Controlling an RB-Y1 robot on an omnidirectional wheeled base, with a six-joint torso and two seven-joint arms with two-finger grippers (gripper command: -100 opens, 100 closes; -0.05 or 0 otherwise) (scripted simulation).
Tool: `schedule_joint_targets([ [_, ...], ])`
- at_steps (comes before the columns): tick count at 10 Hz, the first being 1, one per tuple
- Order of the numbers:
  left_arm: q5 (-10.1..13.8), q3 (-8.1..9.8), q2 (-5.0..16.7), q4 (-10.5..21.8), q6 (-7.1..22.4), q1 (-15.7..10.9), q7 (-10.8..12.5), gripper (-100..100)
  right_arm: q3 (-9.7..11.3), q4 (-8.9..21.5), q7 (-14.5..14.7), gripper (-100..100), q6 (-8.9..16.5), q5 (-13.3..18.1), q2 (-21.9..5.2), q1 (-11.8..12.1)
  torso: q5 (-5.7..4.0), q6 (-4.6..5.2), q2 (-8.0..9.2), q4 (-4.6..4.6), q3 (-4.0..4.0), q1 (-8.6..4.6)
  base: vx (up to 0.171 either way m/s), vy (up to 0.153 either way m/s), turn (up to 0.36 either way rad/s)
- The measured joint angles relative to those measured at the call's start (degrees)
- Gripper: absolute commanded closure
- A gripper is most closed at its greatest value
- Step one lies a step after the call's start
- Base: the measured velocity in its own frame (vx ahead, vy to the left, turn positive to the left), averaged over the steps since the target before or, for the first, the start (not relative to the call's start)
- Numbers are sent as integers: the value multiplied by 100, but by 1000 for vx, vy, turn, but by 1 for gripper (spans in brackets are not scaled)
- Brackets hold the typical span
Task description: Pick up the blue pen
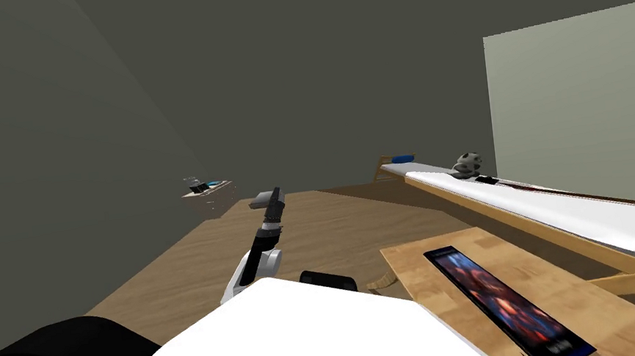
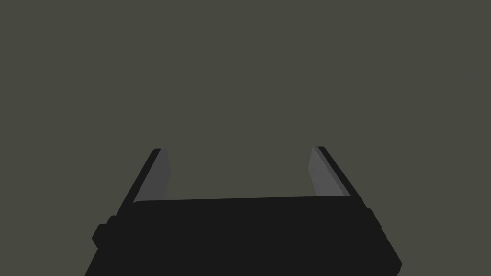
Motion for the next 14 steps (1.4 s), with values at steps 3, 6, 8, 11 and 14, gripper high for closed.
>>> schedule_joint_targets([
  [3, 0, 0, 0, 0, 0, 0, 0, 0, 209, 455, 79, -100, -86, 97, -51, 51, -2, -1, -3, 0, -2, -12, 31, -119, 317],
  [6, 0, 1, 1, 0, 0, 0, 0, 0, 462, 1005, 245, -100, -167, 176, -29, 292, -8, -2, -7, -1, -4, -35, 27, -175, 331],
  [8, 0, 1, 1, 0, 0, 2, 0, 0, 611, 1164, 228, -100, -172, 209, -58, 403, -6, 6, -9, -1, -5, -13, 21, -96, 90],
  [11, 0, 0, -1, 0, 0, 2, 0, 0, 662, 1296, 236, -100, -221, 222, -52, 374, 5, 7, -4, 0, -2, 35, -23, -16, 124],
  [14, 0, -1, -1, 0, 0, -1, 0, 0, 581, 1497, 216, -100, -219, -63, 231, 539, 7, -3, 45, 13, 27, 37, -133, -2, 343],
])
